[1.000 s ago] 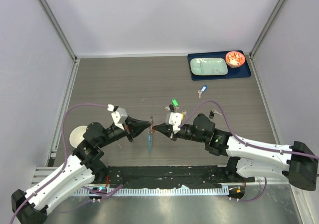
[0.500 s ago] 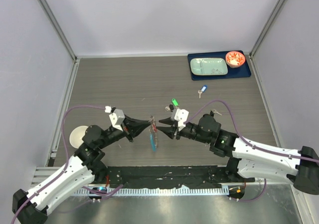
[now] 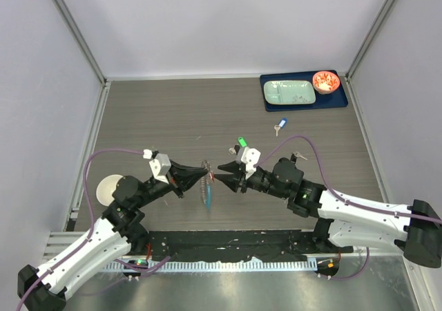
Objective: Put the keys on the keyring
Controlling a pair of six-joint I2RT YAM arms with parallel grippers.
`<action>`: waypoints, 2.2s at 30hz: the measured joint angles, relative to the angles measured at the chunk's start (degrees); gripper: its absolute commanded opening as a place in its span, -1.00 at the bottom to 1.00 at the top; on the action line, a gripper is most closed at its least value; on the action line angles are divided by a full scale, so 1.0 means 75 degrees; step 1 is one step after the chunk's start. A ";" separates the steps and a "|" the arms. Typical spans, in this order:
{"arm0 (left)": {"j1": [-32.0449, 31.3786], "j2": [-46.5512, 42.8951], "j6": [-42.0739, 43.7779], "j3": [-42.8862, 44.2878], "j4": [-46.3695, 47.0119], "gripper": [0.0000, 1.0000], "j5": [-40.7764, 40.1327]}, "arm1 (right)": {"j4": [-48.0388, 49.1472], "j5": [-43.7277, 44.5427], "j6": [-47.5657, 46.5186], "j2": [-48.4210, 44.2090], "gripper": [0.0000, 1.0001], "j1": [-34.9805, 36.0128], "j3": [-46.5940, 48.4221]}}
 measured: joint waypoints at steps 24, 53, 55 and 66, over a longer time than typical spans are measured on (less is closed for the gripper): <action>0.0006 0.0076 0.0058 -0.0003 -0.0015 -0.57 -0.0061 | 0.0589 -0.0297 0.0119 0.0638 -0.98 -0.0087 0.0012; 0.0006 0.0857 0.2043 -0.0697 0.1180 0.07 0.0627 | -0.6091 -0.0300 -0.3331 0.1317 -0.99 -0.0102 0.3427; 0.0006 0.1116 0.2165 -0.0694 0.1227 0.08 0.0822 | -0.6365 -0.0358 -0.3480 0.1460 -0.99 -0.0102 0.3538; 0.0006 0.1320 0.2894 -0.0504 0.0845 -0.12 0.1218 | -0.7222 -0.0574 -0.3987 0.2095 -0.99 -0.0102 0.4033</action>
